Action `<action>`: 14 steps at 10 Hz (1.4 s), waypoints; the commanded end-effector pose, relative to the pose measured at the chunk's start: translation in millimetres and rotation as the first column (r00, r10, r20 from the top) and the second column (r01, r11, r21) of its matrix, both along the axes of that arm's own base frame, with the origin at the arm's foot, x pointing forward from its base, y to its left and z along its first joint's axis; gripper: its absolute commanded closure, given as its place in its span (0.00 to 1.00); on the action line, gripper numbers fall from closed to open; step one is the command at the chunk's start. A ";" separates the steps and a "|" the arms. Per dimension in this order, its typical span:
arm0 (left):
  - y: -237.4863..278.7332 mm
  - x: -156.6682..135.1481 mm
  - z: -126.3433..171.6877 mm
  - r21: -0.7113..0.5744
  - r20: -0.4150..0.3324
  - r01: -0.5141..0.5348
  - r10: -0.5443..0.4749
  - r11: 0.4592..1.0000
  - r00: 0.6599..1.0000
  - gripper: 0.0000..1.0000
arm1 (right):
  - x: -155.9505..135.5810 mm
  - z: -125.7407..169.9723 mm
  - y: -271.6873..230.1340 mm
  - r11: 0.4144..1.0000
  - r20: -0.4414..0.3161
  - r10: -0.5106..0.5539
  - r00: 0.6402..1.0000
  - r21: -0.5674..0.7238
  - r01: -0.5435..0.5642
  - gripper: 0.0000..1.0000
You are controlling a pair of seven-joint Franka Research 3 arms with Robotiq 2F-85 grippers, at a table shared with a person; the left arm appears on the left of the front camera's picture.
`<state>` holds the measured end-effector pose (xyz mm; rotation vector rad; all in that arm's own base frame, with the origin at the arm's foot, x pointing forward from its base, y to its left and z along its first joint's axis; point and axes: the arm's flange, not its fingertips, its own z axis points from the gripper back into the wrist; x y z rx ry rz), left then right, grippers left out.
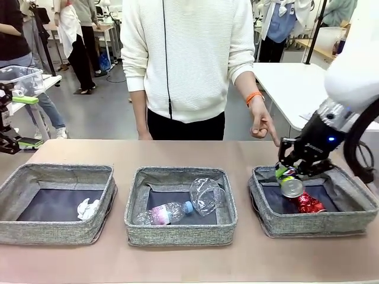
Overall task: Sort the waste into the appropriate baskets.
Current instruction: Place the picked waste into the Fabric basket indicated by the person.
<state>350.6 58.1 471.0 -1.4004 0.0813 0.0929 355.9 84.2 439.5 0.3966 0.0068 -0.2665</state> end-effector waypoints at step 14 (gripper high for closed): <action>-0.3 -1.6 1.7 -0.006 0.013 0.006 -0.006 1.000 1.000 0.00 | -4.1 -3.7 -40.4 0.998 0.249 -0.007 0.968 -0.054 0.021 0.00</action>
